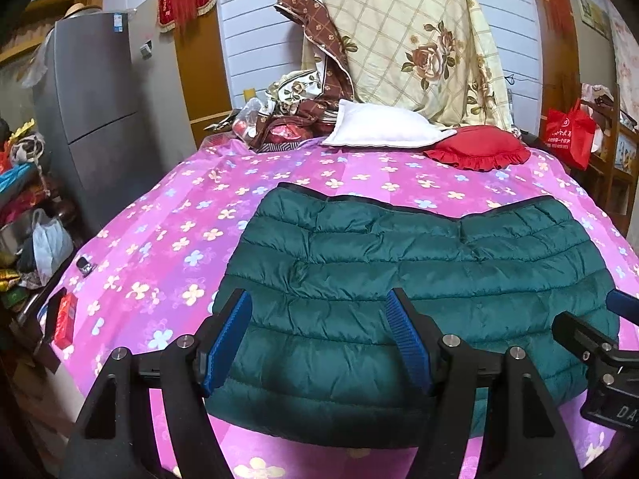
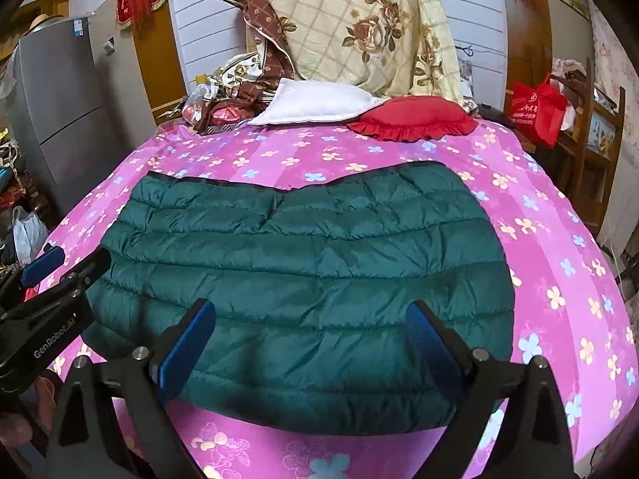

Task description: Fold large clothes

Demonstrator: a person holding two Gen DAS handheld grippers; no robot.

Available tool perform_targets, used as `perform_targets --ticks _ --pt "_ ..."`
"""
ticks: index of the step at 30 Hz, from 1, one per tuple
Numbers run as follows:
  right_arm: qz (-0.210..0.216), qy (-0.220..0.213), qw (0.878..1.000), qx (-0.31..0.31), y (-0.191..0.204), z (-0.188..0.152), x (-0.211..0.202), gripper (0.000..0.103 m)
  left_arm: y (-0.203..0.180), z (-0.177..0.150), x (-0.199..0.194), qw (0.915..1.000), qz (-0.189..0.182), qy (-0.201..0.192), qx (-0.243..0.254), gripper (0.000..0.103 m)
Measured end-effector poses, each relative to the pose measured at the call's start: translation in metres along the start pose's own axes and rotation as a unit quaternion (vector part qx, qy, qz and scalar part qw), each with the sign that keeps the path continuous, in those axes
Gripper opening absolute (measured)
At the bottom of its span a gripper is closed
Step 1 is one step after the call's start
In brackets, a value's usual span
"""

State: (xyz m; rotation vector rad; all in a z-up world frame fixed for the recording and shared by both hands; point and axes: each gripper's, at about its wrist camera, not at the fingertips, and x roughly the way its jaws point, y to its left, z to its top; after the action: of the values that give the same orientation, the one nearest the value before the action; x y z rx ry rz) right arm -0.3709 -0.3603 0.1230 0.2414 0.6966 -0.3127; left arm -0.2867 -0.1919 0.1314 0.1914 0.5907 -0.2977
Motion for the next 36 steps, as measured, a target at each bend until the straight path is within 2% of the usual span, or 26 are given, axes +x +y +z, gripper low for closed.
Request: perform_targets --ticks 13,36 --pt "0.006 0.008 1.000 0.006 0.002 -0.003 0.002 0.098 -0.003 -0.002 0.001 0.9999 -0.012 0.008 0.001 0.052" --pt "0.010 0.017 1.000 0.013 0.001 -0.003 0.011 0.098 -0.001 -0.004 0.010 0.9998 -0.010 0.016 -0.003 0.052"
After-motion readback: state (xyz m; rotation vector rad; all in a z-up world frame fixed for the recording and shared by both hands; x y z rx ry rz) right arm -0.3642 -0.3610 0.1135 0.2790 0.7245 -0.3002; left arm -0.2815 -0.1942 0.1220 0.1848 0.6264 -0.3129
